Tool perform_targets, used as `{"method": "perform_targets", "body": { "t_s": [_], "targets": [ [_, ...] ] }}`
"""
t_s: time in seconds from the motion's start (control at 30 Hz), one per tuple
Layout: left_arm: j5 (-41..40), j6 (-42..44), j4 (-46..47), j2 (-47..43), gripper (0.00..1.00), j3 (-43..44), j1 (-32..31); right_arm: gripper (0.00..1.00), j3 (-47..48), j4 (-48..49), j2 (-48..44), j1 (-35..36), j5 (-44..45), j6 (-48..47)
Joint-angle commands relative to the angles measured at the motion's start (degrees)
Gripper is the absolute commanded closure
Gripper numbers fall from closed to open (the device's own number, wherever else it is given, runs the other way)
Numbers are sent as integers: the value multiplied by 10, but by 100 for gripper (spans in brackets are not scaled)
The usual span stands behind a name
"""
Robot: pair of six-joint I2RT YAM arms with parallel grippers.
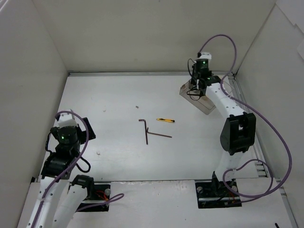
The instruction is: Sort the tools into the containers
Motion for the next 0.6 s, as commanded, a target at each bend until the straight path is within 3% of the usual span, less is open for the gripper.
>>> {"method": "perform_targets", "body": {
  "t_s": [0.0,0.1,0.23,0.57],
  "targets": [
    [-3,5,27,3,0,22,-2,100,10,16,-15,-58,31,41],
    [1,7,33,-1,0,19,-2,100,3,22,-16,-120,37,72],
    [9,13,40,-11,0,14,-2,100,4,27,-3,-153,46,92],
    [26,25,61,-22,0,3,-2,100,17,44,55,-192,48,140]
  ]
}}
